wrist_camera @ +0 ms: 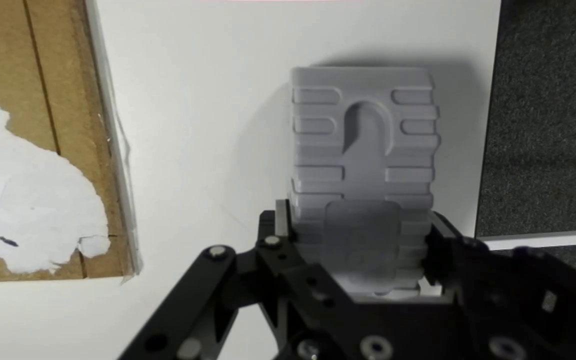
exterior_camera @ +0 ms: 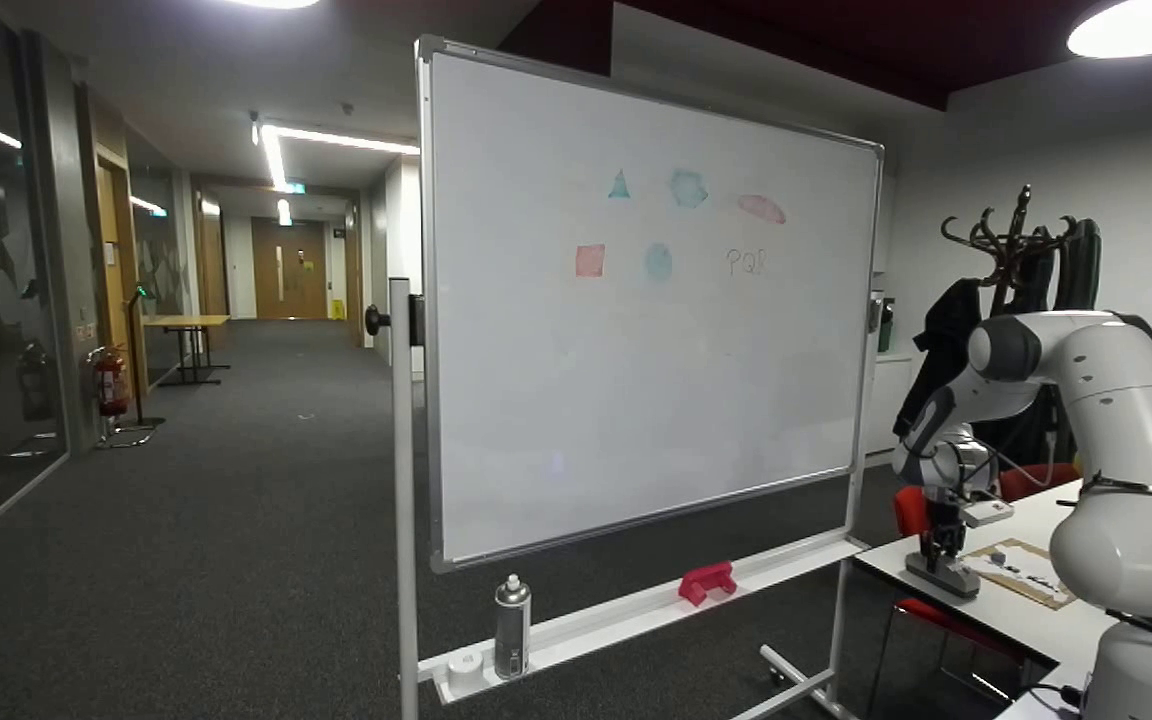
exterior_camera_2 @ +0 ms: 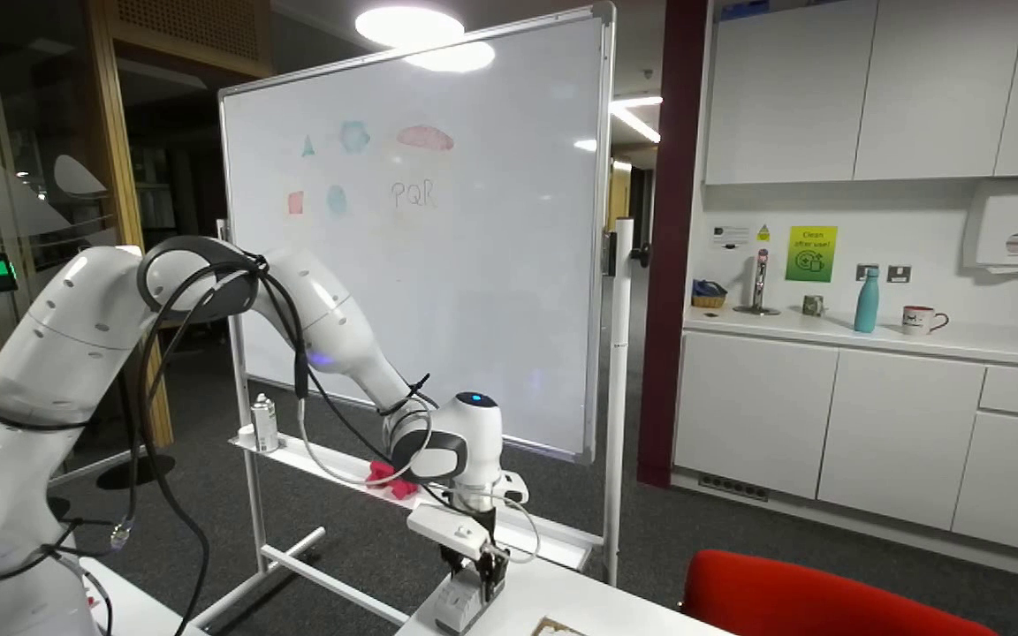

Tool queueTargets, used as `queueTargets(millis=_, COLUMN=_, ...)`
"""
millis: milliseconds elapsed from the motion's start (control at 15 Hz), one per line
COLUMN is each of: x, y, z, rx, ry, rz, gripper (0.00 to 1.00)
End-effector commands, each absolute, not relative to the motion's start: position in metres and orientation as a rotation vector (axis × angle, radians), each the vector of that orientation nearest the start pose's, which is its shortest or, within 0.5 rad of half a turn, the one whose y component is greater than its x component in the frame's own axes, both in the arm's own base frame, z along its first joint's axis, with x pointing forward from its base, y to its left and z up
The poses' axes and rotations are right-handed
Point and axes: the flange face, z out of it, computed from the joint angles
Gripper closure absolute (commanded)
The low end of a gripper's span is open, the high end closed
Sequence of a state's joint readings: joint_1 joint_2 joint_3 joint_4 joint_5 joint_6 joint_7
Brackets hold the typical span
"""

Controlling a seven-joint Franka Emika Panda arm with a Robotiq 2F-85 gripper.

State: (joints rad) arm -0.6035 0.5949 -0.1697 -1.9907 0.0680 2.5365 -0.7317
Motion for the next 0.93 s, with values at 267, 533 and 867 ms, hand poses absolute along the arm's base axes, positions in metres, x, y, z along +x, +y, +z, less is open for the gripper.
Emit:
queueTargets(millis=267, x=0.421, y=-0.410, z=0.176, rx=-3.210, ry=0.103, rz=0.081, gripper=0.66)
queueTargets(millis=533, x=0.406, y=-0.386, z=0.200, rx=-3.297, ry=0.058, rz=0.023, gripper=0.66)
queueTargets(millis=867, x=0.401, y=-0.344, z=0.243, rx=-3.362, ry=-0.065, rz=0.037, gripper=0.66)
